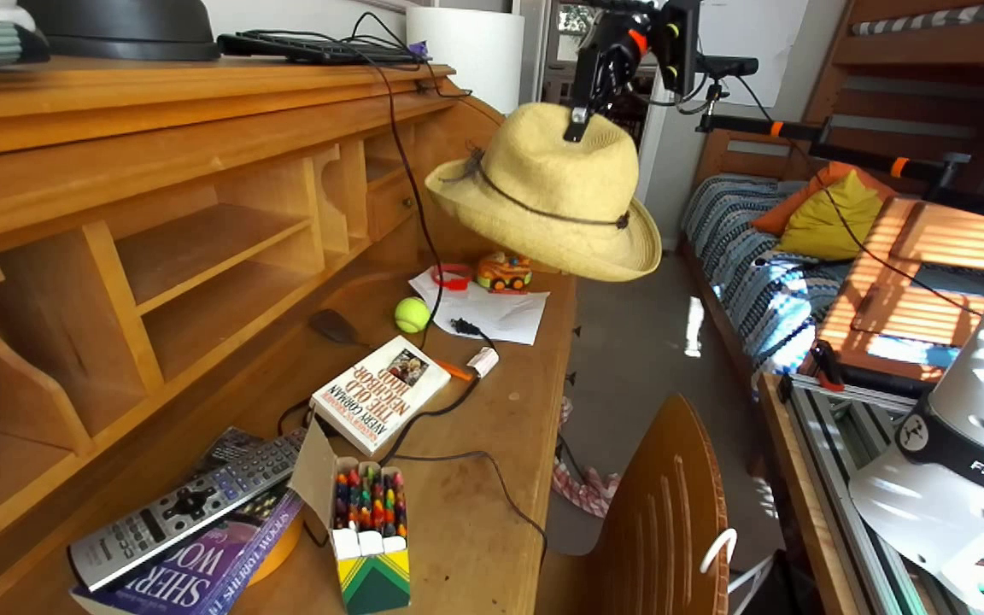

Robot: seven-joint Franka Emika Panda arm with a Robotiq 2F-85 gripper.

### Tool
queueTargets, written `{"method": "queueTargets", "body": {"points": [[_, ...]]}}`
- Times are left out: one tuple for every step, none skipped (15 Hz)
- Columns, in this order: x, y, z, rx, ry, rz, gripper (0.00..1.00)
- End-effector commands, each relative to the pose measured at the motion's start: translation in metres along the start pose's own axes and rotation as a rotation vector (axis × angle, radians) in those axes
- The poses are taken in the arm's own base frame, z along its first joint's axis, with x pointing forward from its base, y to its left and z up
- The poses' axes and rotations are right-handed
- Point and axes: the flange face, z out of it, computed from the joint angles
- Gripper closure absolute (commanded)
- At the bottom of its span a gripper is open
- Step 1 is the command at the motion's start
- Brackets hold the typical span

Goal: Put the hat on the top of the dresser

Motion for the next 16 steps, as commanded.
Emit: {"method": "queueTargets", "body": {"points": [[-0.023, -0.027, -0.054, 0.127, 0.130, 0.069, 0.98], [-0.023, -0.032, -0.065, 0.155, 0.176, 0.088, 0.98], [-0.021, -0.037, -0.078, 0.182, 0.222, 0.113, 0.98], [-0.017, -0.042, -0.087, 0.218, 0.267, 0.122, 0.98], [-0.019, -0.033, -0.074, 0.156, 0.209, 0.086, 0.93], [-0.019, -0.038, -0.082, 0.178, 0.236, 0.095, 0.93], [-0.019, -0.041, -0.086, 0.188, 0.248, 0.099, 0.93], [-0.018, -0.041, -0.087, 0.192, 0.252, 0.102, 0.93], [-0.018, -0.041, -0.087, 0.195, 0.252, 0.104, 0.93], [-0.018, -0.041, -0.086, 0.196, 0.252, 0.106, 0.93], [-0.017, -0.041, -0.086, 0.196, 0.251, 0.107, 0.98], [-0.011, -0.043, -0.098, 0.214, 0.312, 0.154, 0.98], [-0.004, -0.046, -0.114, 0.264, 0.354, 0.210, 0.98], [0.002, -0.050, -0.128, 0.284, 0.377, 0.242, 0.98], [0.007, -0.055, -0.142, 0.312, 0.405, 0.276, 0.98], [0.012, -0.060, -0.156, 0.340, 0.438, 0.308, 0.98]]}}
